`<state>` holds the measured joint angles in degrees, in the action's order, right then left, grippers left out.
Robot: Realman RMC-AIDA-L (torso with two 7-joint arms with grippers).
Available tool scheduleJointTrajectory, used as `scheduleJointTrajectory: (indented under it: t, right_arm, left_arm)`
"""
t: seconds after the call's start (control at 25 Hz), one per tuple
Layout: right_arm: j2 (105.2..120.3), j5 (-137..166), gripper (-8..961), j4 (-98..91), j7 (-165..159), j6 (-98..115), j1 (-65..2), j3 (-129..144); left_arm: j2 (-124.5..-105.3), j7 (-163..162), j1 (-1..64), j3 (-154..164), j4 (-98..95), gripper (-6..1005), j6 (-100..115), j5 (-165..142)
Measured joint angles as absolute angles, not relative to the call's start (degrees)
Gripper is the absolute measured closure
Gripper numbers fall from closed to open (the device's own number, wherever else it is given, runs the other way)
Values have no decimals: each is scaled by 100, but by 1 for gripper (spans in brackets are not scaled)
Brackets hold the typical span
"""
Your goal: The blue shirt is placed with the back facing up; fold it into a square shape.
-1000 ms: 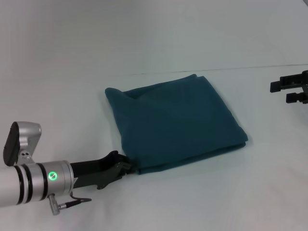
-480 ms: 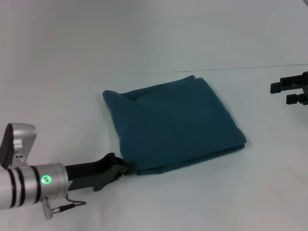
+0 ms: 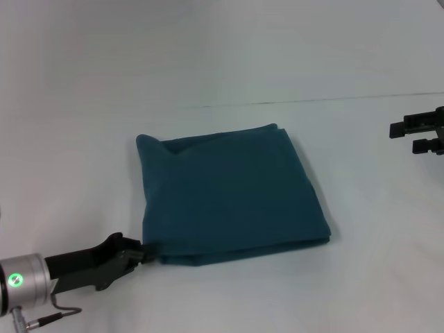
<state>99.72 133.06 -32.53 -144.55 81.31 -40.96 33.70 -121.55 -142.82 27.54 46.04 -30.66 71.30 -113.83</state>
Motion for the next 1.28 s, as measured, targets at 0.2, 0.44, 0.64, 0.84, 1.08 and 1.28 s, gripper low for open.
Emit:
scheduleJointTrajectory:
  t: [0.2, 0.44, 0.64, 0.84, 1.08, 1.28]
  right_arm:
    - [9982, 13307, 162, -3248, -14464, 8130, -4112, 3460]
    - [9992, 13307, 162, -3230, -14452, 8134, -4126, 3472]
    - [9993, 13307, 162, -3243, -14453, 8141, -4103, 3472]
    - [9994, 13306, 162, -3248, -14449, 8137, -4090, 3468]
    - [10004, 13305, 162, -3247, -14426, 8144, -4103, 3473]
    - [10103, 13176, 162, -3358, -13539, 8312, -4096, 3428]
  left_arm:
    - [-12134, -14252, 2723, 4378, -3070, 963, 7257, -11572]
    - [-12057, -14190, 2757, 4246, -3112, 960, 7548, -11789]
    - [-12008, -14265, 2669, 3771, -3315, 876, 7867, -12216]
    - [-11976, -14251, 2500, 3284, -3551, 705, 8163, -12197]
    - [-11979, -14045, 2545, 3251, -3581, 550, 8364, -12154]
    - [-11903, -12482, 2610, 3018, -3627, 360, 9412, -11725]
